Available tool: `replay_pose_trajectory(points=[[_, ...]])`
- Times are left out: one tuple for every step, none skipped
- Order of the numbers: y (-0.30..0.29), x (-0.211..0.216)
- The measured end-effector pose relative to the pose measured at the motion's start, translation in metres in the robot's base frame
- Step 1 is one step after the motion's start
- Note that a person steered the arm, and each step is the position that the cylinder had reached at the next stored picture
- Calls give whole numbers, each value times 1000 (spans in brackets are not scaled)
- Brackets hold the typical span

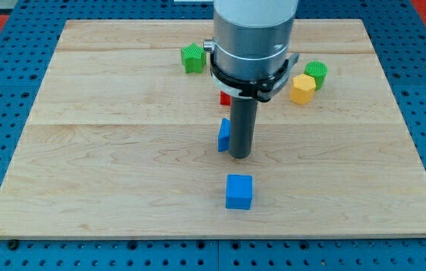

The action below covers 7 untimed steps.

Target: Push green circle along with yellow hexagon towards bottom

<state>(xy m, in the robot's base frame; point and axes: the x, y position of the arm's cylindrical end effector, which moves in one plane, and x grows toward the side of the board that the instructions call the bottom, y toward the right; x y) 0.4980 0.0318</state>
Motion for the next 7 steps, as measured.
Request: replay_pose_trajectory(points=[[31,2],[104,-18],[165,-33],[209,-72],[209,-104],[206,-136],[200,-150]])
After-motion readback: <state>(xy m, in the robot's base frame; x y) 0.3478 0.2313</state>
